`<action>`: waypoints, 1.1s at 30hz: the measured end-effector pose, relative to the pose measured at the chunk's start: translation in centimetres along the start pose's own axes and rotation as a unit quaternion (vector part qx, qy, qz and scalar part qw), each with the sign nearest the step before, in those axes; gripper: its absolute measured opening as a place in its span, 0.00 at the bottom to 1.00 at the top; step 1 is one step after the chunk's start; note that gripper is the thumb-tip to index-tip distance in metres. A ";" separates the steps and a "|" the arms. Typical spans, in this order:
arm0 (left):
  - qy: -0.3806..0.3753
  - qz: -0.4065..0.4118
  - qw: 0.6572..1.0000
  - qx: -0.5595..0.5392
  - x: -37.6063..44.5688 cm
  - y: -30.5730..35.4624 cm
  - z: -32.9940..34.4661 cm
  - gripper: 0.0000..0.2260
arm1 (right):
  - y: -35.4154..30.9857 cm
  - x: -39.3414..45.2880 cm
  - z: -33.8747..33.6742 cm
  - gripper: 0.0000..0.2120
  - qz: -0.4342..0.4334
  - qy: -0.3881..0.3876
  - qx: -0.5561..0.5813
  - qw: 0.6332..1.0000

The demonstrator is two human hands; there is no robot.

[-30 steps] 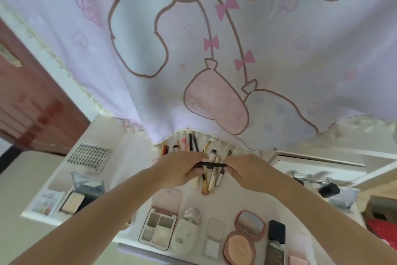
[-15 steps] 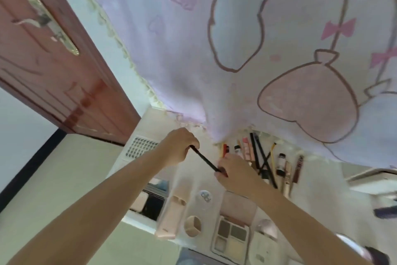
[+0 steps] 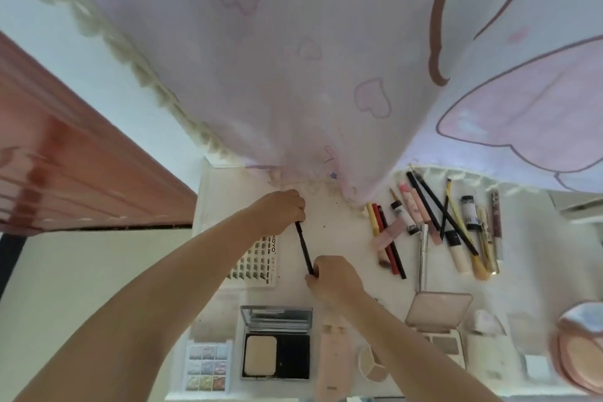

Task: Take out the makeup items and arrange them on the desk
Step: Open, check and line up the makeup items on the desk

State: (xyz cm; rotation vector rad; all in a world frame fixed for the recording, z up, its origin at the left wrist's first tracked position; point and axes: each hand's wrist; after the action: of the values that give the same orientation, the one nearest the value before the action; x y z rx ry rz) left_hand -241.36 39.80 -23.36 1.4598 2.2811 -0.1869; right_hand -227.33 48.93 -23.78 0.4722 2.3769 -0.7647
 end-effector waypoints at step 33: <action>0.177 -0.182 0.954 -0.157 0.4 8.4 -1.8 0.17 | 7.3 -0.8 -9.7 0.17 -0.186 0.057 -0.418 0.887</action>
State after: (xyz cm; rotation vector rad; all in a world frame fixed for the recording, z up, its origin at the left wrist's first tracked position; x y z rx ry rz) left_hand -234.50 44.41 -20.98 0.9625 2.6991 0.3480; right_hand -227.27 60.48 -19.85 -0.3188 2.6465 0.2035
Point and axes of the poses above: each hand's wrist, its own x-axis towards the middle knuckle, its own z-axis out of the palm, y = z × x, and after that the axes turned 6 degrees about y, right-handed
